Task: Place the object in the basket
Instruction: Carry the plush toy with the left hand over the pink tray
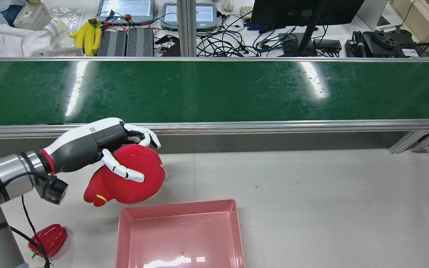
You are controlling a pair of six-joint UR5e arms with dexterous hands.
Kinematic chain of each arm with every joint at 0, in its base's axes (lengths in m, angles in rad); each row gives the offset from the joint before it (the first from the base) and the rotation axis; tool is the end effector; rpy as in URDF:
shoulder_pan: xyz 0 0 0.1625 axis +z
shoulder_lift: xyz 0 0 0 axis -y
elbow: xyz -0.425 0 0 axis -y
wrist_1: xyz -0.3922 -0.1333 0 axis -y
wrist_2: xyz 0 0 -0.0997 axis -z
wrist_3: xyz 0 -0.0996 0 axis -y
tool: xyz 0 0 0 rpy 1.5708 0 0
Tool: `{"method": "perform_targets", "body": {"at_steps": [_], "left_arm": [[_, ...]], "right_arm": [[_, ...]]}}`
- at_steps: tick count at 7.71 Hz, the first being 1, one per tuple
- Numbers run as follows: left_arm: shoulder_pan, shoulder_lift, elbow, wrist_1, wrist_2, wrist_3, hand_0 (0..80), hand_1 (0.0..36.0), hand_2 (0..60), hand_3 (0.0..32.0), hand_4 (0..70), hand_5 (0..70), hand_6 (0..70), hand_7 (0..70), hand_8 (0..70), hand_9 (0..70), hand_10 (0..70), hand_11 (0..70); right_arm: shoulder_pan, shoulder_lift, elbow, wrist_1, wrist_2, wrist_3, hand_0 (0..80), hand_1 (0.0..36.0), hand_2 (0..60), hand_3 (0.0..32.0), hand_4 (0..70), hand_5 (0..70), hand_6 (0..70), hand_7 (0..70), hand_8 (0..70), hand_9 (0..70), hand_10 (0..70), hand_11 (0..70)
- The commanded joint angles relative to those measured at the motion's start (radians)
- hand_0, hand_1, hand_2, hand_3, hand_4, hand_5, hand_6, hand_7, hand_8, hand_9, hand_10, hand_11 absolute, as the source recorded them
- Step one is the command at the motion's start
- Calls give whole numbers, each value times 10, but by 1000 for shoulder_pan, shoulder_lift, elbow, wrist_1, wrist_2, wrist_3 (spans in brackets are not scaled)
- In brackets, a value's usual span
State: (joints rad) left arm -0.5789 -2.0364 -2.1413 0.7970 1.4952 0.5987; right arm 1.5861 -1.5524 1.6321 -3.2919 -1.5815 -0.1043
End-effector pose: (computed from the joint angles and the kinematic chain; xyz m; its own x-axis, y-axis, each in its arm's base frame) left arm 0.3505 -0.3973 0.2781 -0.6131 -0.5833 -0.5328 0.1783 0.5548 -0.8126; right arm 0.1397 -0.4890 0.6627 -0.9947 0.0027 0.1031 -0.1030 -0.0706 -0.9922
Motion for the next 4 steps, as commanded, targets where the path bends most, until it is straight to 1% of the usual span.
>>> {"method": "perform_targets", "body": {"at_steps": [1, 2, 3, 4], "left_arm": [[151, -47, 4, 11, -73, 1, 558, 212, 338, 0, 431, 700, 204, 409, 391, 560, 301, 442], [175, -48, 6, 11, -88, 3, 558, 206, 317, 0, 435, 700, 200, 392, 379, 545, 282, 419], [175, -48, 5, 16, -93, 0, 559, 205, 256, 0, 400, 700, 161, 318, 331, 485, 225, 339], [169, -45, -3, 33, -90, 1, 560, 182, 60, 0, 268, 635, 78, 172, 218, 337, 124, 195]], "right_arm": [[0, 0, 0, 0, 0, 0, 0, 0, 0, 0, 0, 0, 0, 0, 0, 0, 0, 0], [0, 0, 0, 0, 0, 0, 0, 0, 0, 0, 0, 0, 0, 0, 0, 0, 0, 0], [0, 0, 0, 0, 0, 0, 0, 0, 0, 0, 0, 0, 0, 0, 0, 0, 0, 0], [0, 0, 0, 0, 0, 0, 0, 0, 0, 0, 0, 0, 0, 0, 0, 0, 0, 0]]}}
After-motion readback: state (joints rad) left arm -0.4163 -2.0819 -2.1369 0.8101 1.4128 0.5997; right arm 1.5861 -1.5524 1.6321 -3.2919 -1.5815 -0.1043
